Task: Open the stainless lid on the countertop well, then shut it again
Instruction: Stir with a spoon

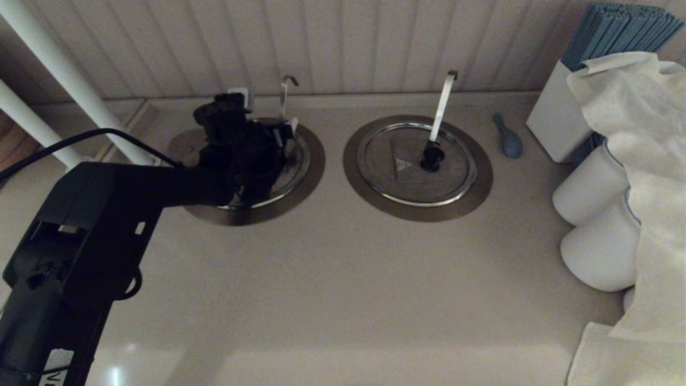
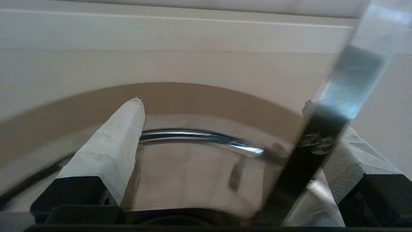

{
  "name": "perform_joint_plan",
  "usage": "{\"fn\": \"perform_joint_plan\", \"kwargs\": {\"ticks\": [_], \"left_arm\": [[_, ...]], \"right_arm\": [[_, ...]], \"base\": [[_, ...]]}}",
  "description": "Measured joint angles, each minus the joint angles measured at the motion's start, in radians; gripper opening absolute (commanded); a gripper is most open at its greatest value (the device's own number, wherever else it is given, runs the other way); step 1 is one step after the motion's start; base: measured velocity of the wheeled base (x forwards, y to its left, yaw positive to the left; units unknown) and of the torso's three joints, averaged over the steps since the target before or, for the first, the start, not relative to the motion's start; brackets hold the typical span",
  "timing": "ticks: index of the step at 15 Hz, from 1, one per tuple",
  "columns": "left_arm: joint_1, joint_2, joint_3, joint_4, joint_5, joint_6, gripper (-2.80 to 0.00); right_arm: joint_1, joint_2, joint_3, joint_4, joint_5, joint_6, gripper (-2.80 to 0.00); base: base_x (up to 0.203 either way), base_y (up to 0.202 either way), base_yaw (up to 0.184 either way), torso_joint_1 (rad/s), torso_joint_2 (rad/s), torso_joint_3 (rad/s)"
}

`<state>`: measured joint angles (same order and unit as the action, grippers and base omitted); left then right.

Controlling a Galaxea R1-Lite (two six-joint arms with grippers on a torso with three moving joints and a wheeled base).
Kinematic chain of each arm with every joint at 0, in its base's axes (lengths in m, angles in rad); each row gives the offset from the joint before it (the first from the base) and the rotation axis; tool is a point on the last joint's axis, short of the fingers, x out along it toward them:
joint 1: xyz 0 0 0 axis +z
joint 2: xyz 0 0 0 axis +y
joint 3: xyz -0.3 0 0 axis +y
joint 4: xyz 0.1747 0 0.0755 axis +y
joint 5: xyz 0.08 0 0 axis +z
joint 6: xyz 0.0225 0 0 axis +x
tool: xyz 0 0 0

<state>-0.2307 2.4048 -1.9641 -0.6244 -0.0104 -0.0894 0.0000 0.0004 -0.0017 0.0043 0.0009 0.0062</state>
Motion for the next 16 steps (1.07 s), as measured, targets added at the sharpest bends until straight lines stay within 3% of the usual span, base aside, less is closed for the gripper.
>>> {"fn": "perform_joint_plan", "kwargs": {"ticks": [10, 16], "left_arm": [[-0.01, -0.023, 0.0, -0.029, 0.012, -0.034, -2.8], [-0.009, -0.149, 0.101, -0.024, 0.023, -0.057, -2.8]], "right_arm": [[0.0, 0.0, 0.0, 0.0, 0.0, 0.0, -2.8], [0.0, 0.0, 0.0, 0.0, 0.001, 0.0, -2.8]], "base": [[0.0, 0.0, 0.0, 0.0, 0.0, 0.0], [0.0, 0.0, 0.0, 0.0, 0.0, 0.0]]}}
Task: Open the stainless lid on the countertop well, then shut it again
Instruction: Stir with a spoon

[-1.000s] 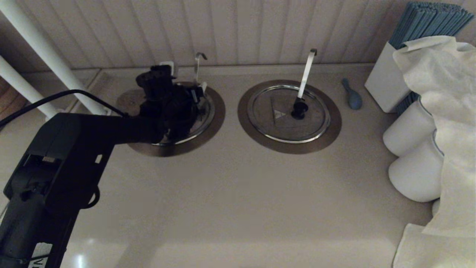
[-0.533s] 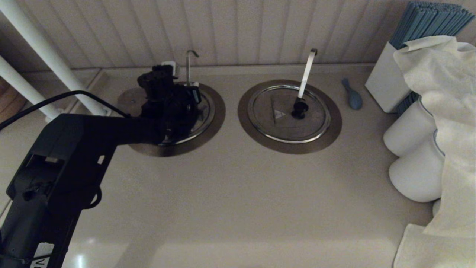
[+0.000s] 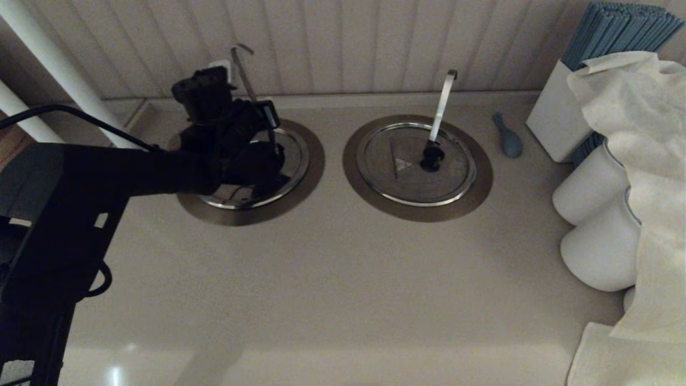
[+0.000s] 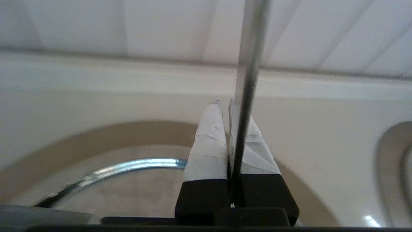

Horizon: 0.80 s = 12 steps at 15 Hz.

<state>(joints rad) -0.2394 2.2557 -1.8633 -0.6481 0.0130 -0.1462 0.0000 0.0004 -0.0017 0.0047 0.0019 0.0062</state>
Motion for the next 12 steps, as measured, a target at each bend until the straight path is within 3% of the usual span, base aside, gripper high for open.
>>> {"fn": "perform_joint_plan", "kwargs": {"ticks": [4, 7, 9, 12], "left_arm": [[-0.001, -0.148, 0.137, 0.035, -0.03, 0.007, -2.8], [-0.002, -0.266, 0.24, 0.123, -0.12, 0.058, -2.8], [-0.007, -0.292, 0.259, 0.148, -0.146, 0.12, -2.8], [-0.022, -0.293, 0.268, 0.198, -0.148, 0.136, -2.8]], "right_arm": [[0.0, 0.0, 0.0, 0.0, 0.0, 0.0, -2.8], [0.0, 0.0, 0.0, 0.0, 0.0, 0.0, -2.8], [0.0, 0.0, 0.0, 0.0, 0.0, -0.001, -2.8], [0.0, 0.0, 0.0, 0.0, 0.0, 0.0, -2.8]], "base": [[0.0, 0.0, 0.0, 0.0, 0.0, 0.0], [0.0, 0.0, 0.0, 0.0, 0.0, 0.0], [0.0, 0.0, 0.0, 0.0, 0.0, 0.0], [0.0, 0.0, 0.0, 0.0, 0.0, 0.0]]}}
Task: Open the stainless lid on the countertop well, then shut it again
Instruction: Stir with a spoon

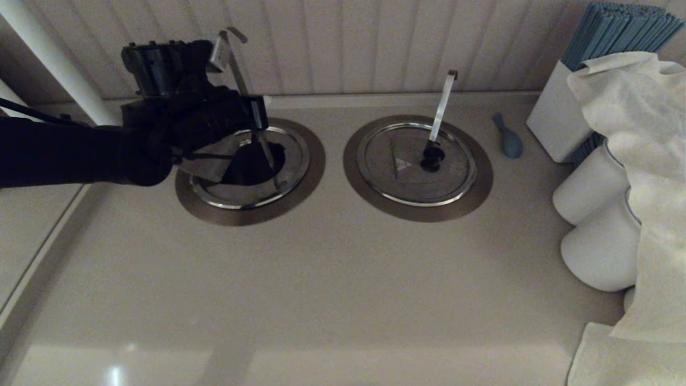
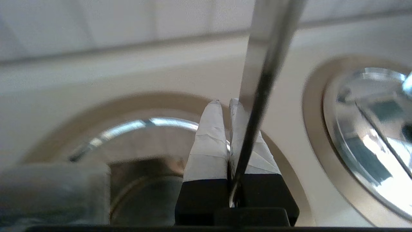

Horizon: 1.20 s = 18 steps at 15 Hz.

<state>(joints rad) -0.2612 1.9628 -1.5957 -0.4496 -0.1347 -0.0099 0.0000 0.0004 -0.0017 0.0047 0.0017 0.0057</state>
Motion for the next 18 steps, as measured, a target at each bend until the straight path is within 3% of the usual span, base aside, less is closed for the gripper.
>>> {"fn": "perform_joint_plan", "kwargs": {"ticks": [4, 7, 13, 15, 18], "left_arm": [[-0.022, 0.01, 0.009, 0.065, 0.008, 0.016, -2.8], [-0.014, 0.004, 0.054, 0.073, 0.015, 0.136, -2.8], [0.056, 0.013, 0.047, 0.063, 0.043, 0.248, -2.8], [0.068, 0.047, -0.009, 0.035, 0.096, 0.241, -2.8], [0.065, 0.12, -0.089, -0.099, 0.205, 0.228, -2.8]], "right_arm": [[0.0, 0.0, 0.0, 0.0, -0.001, 0.0, -2.8], [0.0, 0.0, 0.0, 0.0, 0.0, 0.0, -2.8], [0.0, 0.0, 0.0, 0.0, 0.0, 0.0, -2.8], [0.0, 0.0, 0.0, 0.0, 0.0, 0.0, -2.8], [0.0, 0.0, 0.0, 0.0, 0.0, 0.0, -2.8]], "base": [[0.0, 0.0, 0.0, 0.0, 0.0, 0.0], [0.0, 0.0, 0.0, 0.0, 0.0, 0.0], [0.0, 0.0, 0.0, 0.0, 0.0, 0.0], [0.0, 0.0, 0.0, 0.0, 0.0, 0.0], [0.0, 0.0, 0.0, 0.0, 0.0, 0.0]]}}
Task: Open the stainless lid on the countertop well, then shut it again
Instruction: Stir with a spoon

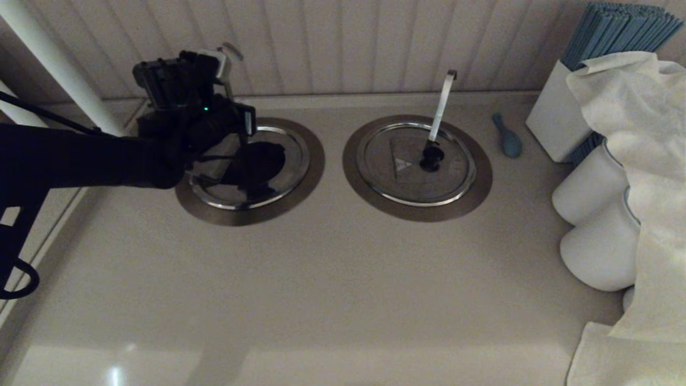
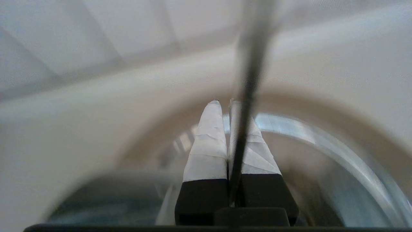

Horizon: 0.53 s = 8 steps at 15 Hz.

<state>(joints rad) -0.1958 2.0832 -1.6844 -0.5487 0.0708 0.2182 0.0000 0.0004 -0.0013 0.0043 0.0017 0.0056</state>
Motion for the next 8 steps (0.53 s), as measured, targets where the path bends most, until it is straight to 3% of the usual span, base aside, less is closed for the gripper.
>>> {"fn": "perform_joint_plan", "kwargs": {"ticks": [4, 8], "left_arm": [[-0.021, 0.026, -0.019, -0.015, 0.006, -0.058, -2.8], [-0.059, 0.014, -0.028, -0.008, 0.003, -0.159, -2.8]], "right_arm": [[0.0, 0.0, 0.0, 0.0, 0.0, 0.001, -2.8], [0.0, 0.0, 0.0, 0.0, 0.0, 0.001, -2.8]], "base": [[0.0, 0.0, 0.0, 0.0, 0.0, 0.0], [0.0, 0.0, 0.0, 0.0, 0.0, 0.0]]}}
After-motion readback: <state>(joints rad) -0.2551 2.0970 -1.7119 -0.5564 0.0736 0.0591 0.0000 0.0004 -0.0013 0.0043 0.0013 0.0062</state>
